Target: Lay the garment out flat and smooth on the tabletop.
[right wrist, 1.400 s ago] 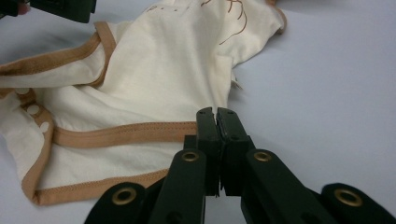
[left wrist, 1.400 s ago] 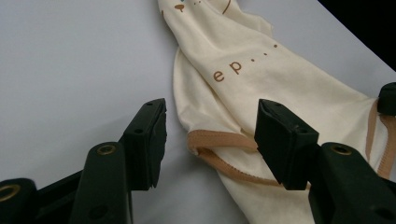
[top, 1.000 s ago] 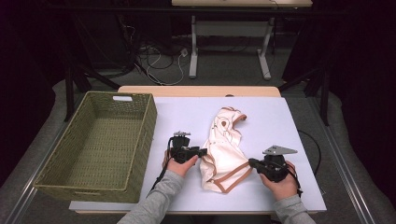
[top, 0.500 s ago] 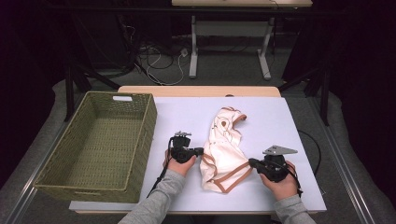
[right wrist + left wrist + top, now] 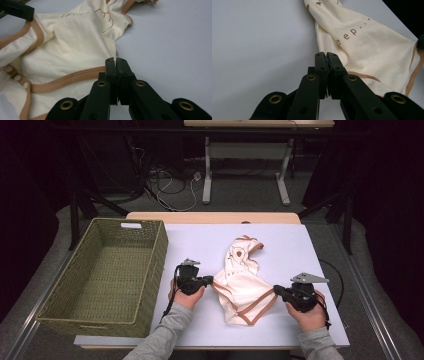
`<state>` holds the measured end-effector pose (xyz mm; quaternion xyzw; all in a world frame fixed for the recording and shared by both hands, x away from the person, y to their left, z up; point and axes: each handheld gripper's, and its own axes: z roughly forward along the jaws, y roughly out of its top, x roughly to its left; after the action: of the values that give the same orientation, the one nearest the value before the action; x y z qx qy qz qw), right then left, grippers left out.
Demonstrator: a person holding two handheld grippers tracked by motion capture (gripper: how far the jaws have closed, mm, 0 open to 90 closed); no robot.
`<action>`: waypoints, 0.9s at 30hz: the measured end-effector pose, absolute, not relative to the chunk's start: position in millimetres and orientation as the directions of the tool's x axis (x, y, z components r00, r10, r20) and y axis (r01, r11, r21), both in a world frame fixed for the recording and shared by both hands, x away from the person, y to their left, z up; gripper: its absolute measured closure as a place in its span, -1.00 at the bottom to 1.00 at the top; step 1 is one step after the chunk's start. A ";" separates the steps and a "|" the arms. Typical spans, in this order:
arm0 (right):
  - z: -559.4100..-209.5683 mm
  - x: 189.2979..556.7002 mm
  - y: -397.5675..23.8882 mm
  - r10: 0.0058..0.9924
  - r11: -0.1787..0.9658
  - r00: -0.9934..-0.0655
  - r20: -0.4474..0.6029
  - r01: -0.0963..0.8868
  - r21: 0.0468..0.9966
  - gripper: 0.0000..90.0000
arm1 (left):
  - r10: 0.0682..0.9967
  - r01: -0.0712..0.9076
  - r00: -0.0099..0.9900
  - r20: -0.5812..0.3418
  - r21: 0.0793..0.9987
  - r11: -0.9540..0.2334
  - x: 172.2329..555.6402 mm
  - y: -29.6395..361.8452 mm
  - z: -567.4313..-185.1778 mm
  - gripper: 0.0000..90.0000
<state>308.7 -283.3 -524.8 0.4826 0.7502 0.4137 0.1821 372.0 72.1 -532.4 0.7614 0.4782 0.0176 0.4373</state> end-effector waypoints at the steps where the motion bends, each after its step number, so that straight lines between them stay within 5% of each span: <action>1: -523.8 308.8 -285.5 0.879 0.186 -0.460 0.127 0.575 0.797 0.98 | 0.745 0.710 0.542 -0.388 0.686 -0.159 371.4 73.3 -531.2 0.96; 27: -525.0 326.5 -303.6 0.913 0.137 -0.387 0.125 0.581 0.802 0.97 | 0.822 0.699 0.475 -0.312 0.701 -0.138 372.0 100.1 -531.4 0.96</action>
<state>326.5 -303.6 -525.0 0.5148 0.7259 0.4083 0.2033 372.0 100.1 -531.4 0.7507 0.5068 0.0738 0.4173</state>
